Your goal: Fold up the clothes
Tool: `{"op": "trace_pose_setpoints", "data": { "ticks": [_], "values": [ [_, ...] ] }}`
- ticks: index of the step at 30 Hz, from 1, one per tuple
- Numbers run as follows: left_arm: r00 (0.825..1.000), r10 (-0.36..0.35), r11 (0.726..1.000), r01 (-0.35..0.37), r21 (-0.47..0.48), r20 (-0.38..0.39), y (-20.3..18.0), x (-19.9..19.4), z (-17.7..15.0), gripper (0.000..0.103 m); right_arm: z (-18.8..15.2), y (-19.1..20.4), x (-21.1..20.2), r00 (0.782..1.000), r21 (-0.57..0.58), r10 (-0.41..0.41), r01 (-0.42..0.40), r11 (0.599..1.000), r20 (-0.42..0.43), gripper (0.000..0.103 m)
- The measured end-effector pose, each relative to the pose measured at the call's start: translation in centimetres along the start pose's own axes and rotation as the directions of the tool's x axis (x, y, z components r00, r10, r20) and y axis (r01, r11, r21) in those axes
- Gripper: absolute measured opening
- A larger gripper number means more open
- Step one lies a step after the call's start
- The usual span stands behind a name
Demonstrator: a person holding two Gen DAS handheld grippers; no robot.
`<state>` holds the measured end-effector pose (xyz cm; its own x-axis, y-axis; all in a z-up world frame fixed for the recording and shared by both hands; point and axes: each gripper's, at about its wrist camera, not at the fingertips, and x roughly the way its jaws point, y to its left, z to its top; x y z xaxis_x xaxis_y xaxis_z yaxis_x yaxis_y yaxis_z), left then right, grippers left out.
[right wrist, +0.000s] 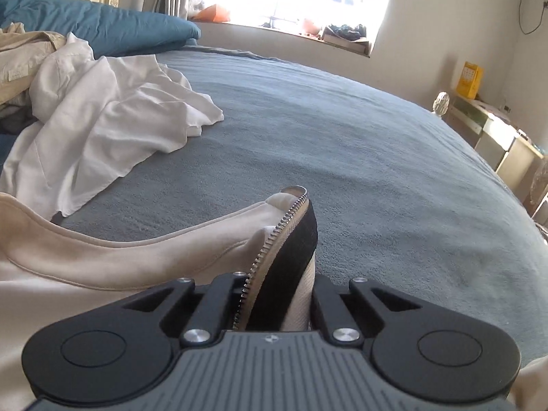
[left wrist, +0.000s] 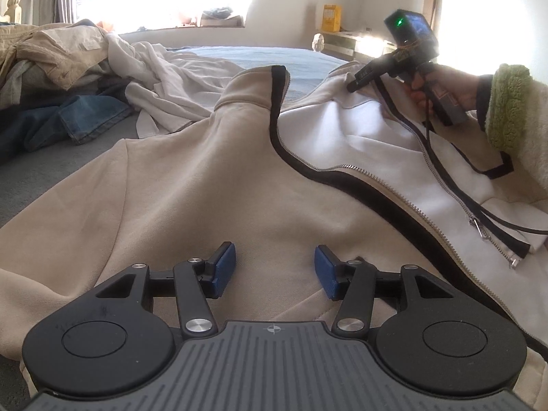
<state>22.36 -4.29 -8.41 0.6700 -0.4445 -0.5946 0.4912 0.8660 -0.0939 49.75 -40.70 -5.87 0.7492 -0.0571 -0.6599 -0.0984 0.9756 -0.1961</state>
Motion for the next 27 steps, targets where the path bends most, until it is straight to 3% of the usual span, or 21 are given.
{"op": "trace_pose_setpoints", "data": {
  "ticks": [4,6,12,14,16,18,19,24,25,27],
  "values": [
    [1.0,-0.001,1.0,0.001,0.003,0.006,0.0,0.0,0.0,0.052,0.2,-0.2,0.5,0.997,0.041,-0.057,0.059,0.997,-0.042,0.053],
    [1.0,-0.009,1.0,0.009,-0.002,0.01,0.1,0.0,0.0,0.053,0.5,-1.2,-1.3,0.999,0.092,-0.052,0.053,0.994,-0.016,0.064],
    [0.999,-0.024,0.999,0.024,-0.021,0.021,0.5,-0.1,0.1,0.054,2.9,-4.1,-7.8,0.996,0.253,-0.083,0.072,0.965,0.034,0.08],
    [0.999,-0.03,0.999,0.03,-0.034,0.024,0.7,-0.4,0.3,0.054,3.9,-4.5,-9.9,0.995,0.316,-0.081,0.057,0.947,0.065,0.08],
    [0.999,-0.03,0.998,0.032,-0.055,0.04,1.2,-1.0,0.8,0.054,4.8,-2.9,-11.2,0.993,0.333,0.047,-0.079,0.94,0.105,0.079],
    [0.998,-0.024,0.997,0.029,-0.075,0.059,1.9,-1.4,1.3,0.054,5.7,0.2,-12.3,0.968,0.312,0.209,-0.244,0.918,0.14,0.076],
    [0.998,-0.013,0.996,0.019,-0.085,0.069,2.3,-1.6,1.4,0.054,6.1,2.3,-12.6,0.95,0.281,0.278,-0.308,0.909,0.142,0.068],
    [0.997,-0.007,0.989,0.019,-0.144,0.082,4.3,-1.7,1.2,0.054,6.8,14.0,-12.4,0.84,0.095,0.542,-0.543,0.835,0.037,0.048],
    [0.996,-0.012,0.988,0.024,-0.153,0.083,4.6,-1.8,1.0,0.054,6.5,16.0,-11.9,0.833,0.073,0.553,-0.551,0.831,-0.003,0.046],
    [0.996,-0.018,0.986,0.032,-0.164,0.087,5.0,-2.0,0.7,0.054,5.5,19.1,-10.1,0.842,0.056,0.533,-0.53,0.846,-0.088,0.046]
  ]
}}
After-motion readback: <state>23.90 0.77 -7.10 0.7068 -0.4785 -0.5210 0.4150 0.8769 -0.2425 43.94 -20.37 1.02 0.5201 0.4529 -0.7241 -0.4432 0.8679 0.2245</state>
